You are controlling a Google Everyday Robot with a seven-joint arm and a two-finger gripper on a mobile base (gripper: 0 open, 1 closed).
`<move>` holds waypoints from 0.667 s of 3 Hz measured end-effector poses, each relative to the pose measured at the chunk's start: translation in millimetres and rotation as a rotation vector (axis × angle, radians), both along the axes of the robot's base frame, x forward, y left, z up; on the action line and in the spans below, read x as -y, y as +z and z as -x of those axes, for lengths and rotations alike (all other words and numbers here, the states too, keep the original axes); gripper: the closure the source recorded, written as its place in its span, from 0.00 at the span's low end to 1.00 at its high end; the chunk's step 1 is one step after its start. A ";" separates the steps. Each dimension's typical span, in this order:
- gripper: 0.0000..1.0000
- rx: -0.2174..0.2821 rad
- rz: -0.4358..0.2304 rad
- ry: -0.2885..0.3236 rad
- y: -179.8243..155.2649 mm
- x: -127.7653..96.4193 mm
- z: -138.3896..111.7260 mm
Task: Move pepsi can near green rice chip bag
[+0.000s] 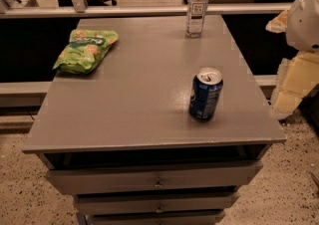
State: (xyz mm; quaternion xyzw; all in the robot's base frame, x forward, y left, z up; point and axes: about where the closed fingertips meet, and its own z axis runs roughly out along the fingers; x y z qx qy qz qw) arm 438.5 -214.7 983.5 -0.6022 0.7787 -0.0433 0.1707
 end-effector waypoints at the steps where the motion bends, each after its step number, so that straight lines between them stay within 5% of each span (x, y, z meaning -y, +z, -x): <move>1: 0.00 0.003 -0.003 -0.001 0.7 -0.3 -0.1; 2: 0.00 0.003 -0.091 -0.009 -4.5 -5.4 -4.3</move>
Offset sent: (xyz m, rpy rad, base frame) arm 0.0148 0.0144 -0.0180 0.2926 0.0170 -0.0275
